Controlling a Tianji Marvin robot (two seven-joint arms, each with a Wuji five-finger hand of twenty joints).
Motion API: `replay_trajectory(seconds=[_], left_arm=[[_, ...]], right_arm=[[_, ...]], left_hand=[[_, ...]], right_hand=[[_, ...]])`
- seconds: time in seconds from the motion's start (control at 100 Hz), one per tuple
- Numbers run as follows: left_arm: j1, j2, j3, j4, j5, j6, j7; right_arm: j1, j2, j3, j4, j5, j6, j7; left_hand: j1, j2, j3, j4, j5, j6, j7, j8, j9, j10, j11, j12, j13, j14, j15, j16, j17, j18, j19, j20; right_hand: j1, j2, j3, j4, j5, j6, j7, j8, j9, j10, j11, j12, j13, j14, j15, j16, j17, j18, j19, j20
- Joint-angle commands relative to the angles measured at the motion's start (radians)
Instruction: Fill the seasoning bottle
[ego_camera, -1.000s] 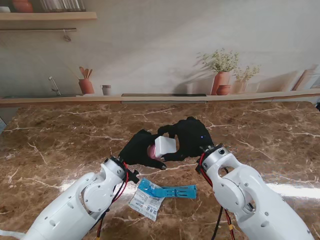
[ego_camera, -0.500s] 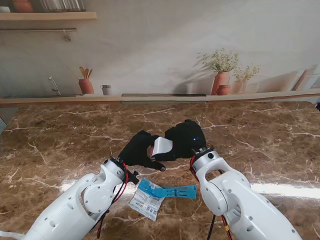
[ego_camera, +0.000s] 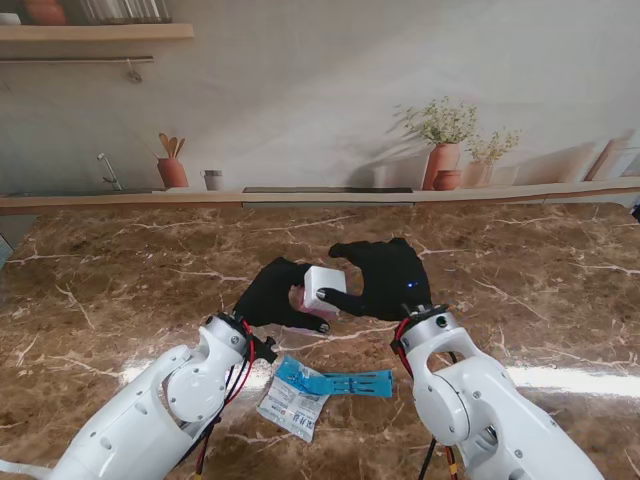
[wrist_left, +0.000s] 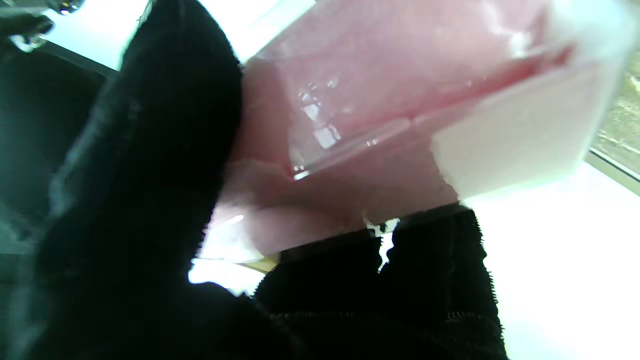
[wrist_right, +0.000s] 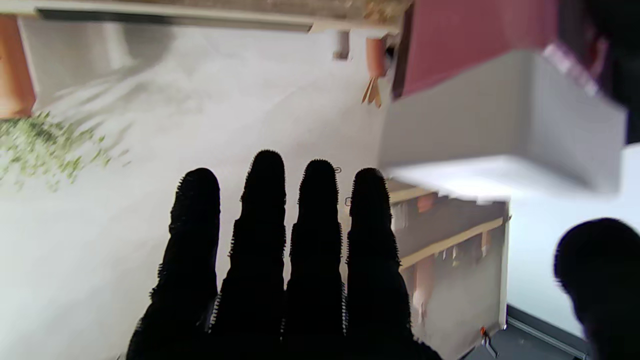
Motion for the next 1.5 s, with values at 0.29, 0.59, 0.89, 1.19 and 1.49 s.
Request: replay_trajectory(seconds=[0.29, 0.59, 0.89, 1.19, 1.49], left_arm=[[-0.045, -0.03, -0.021, 0.153, -0.091, 0.032, 0.034], [-0.094, -0.055, -0.031, 0.3, -0.164, 0.066, 0.053], [-0.146, -0.08, -0.011, 0.429, -0.289, 0.075, -0.001], [-0.184, -0.079, 0.009, 0.503, -0.299, 0.09, -0.049], [-0.179, -0.05, 0.0, 0.492, -0.274, 0.098, -0.117]], right_arm=[[-0.074, -0.008, 0.055, 0.001, 0.045, 0.032, -0.002], [-0.098, -0.017, 0.071, 0.04, 0.121, 0.061, -0.01], [-0.127, -0.021, 0.091, 0.062, 0.15, 0.099, -0.011], [-0.126, -0.02, 0.096, 0.057, 0.145, 0.107, 0.001], [-0.128, -0.02, 0.089, 0.062, 0.148, 0.118, 0.0]], left_hand=[[0.066, 0.211, 0.556, 0.048, 0.063, -0.363, 0.33, 0.157, -0.034, -0.101, 0.026, -0.134, 0.046, -0.115, -0.042, -0.157, 0.032, -0.058, 0.031, -0.034], [0.039, 0.22, 0.587, 0.059, -0.107, -0.402, 0.327, 0.398, -0.195, -0.118, 0.124, -0.321, -0.082, -0.154, -0.08, -0.298, -0.029, -0.077, -0.029, -0.099], [0.002, 0.246, 0.607, 0.082, -0.226, -0.413, 0.292, 0.457, -0.349, -0.138, 0.071, -0.422, -0.261, -0.202, -0.133, -0.396, -0.114, -0.117, -0.114, -0.163], [-0.049, 0.248, 0.598, 0.13, -0.291, -0.351, -0.018, 0.21, -0.454, -0.171, 0.048, -0.439, -0.405, -0.236, -0.14, -0.448, -0.195, -0.155, -0.195, -0.204], [-0.16, 0.118, 0.512, 0.108, -0.314, -0.288, -0.318, -0.056, -0.576, -0.175, 0.016, -0.457, -0.526, -0.249, -0.189, -0.46, -0.236, -0.163, -0.311, -0.24]], right_hand=[[0.038, 0.023, 0.001, 0.05, -0.025, 0.014, -0.01, 0.013, -0.036, 0.011, 0.005, -0.029, -0.035, -0.005, -0.014, -0.024, -0.008, 0.01, -0.03, 0.019], [0.043, 0.026, -0.005, 0.057, -0.052, 0.032, -0.031, 0.021, -0.082, 0.017, -0.041, -0.096, -0.064, 0.003, -0.122, -0.113, -0.034, -0.005, -0.188, -0.06], [0.056, 0.018, -0.004, 0.061, -0.044, 0.029, -0.026, 0.024, -0.084, 0.021, -0.035, -0.101, -0.078, 0.007, -0.13, -0.122, -0.049, 0.012, -0.184, -0.063], [0.064, 0.017, -0.007, 0.062, -0.045, 0.03, -0.025, 0.025, -0.09, 0.023, -0.032, -0.101, -0.086, 0.007, -0.127, -0.121, -0.051, 0.011, -0.173, -0.057], [0.068, 0.013, -0.008, 0.063, -0.051, 0.033, -0.027, 0.025, -0.094, 0.023, -0.031, -0.101, -0.088, 0.007, -0.124, -0.12, -0.056, 0.013, -0.166, -0.049]])
